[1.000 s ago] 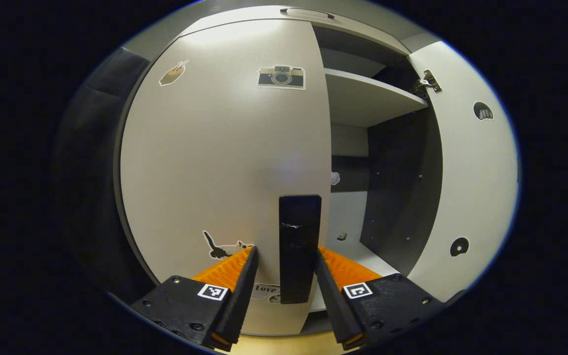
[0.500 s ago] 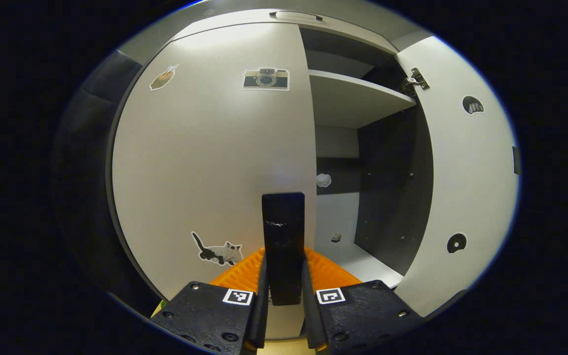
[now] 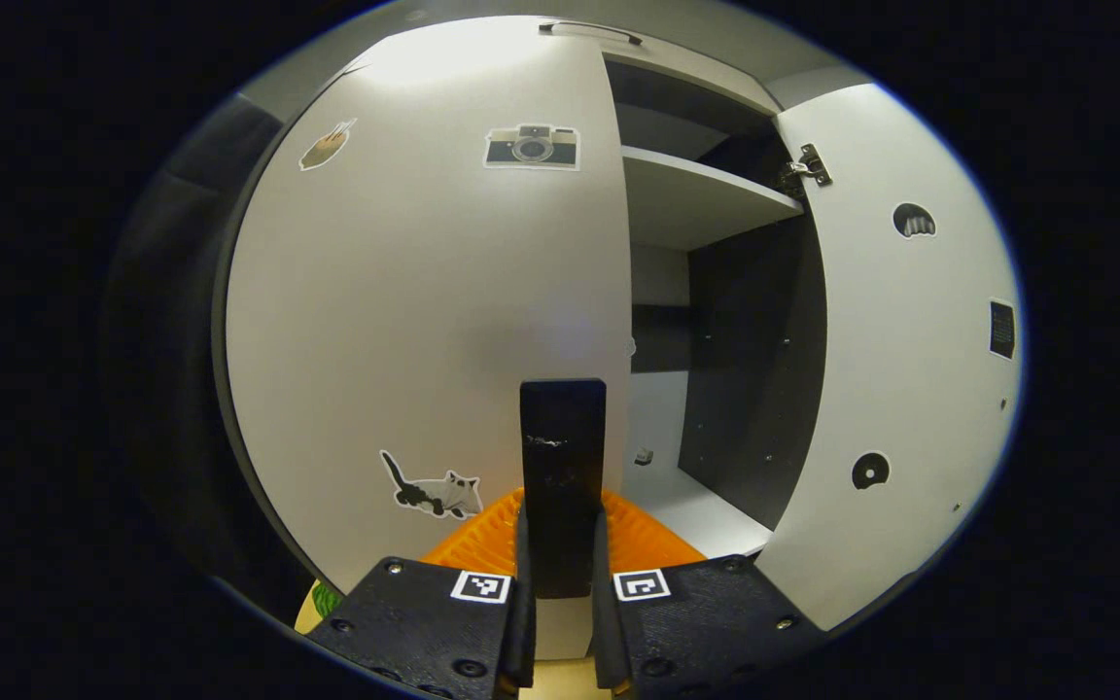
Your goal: Open the right door of the double-door shoe cabinet with the right hand, and open the left door with the left hand.
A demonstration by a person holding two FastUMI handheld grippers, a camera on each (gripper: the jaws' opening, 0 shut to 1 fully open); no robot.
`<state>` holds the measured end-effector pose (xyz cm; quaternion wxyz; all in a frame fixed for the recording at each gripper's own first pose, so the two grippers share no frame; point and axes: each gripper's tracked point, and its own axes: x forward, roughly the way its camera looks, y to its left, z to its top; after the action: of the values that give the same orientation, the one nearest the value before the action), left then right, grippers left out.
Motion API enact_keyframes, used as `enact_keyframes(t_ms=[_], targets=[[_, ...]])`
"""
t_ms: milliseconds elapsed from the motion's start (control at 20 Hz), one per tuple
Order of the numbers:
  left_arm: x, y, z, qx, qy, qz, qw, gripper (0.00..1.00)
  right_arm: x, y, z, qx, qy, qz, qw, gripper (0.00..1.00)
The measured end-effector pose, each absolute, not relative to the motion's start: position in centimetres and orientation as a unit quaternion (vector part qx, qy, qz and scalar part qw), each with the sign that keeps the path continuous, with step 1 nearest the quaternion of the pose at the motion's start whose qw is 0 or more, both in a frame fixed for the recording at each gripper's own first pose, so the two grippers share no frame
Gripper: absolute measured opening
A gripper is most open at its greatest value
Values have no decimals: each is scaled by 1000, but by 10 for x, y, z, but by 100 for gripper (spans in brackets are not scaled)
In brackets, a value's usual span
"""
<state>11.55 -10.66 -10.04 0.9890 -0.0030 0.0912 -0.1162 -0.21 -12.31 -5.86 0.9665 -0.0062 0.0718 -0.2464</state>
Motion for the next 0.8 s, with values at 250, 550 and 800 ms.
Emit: enact_keyframes(t_ms=[250,550,800], targets=[[92,-101,-97,-6,90,-124,988,21,-6,-114,-60,21,70,-239,968,67],[68,-88,-95,-7,88,-128,988,21,-5,-99,-61,54,64,-220,972,67],[48,-76,-92,-7,90,-128,988,21,-4,-90,-63,55,69,-205,975,67]])
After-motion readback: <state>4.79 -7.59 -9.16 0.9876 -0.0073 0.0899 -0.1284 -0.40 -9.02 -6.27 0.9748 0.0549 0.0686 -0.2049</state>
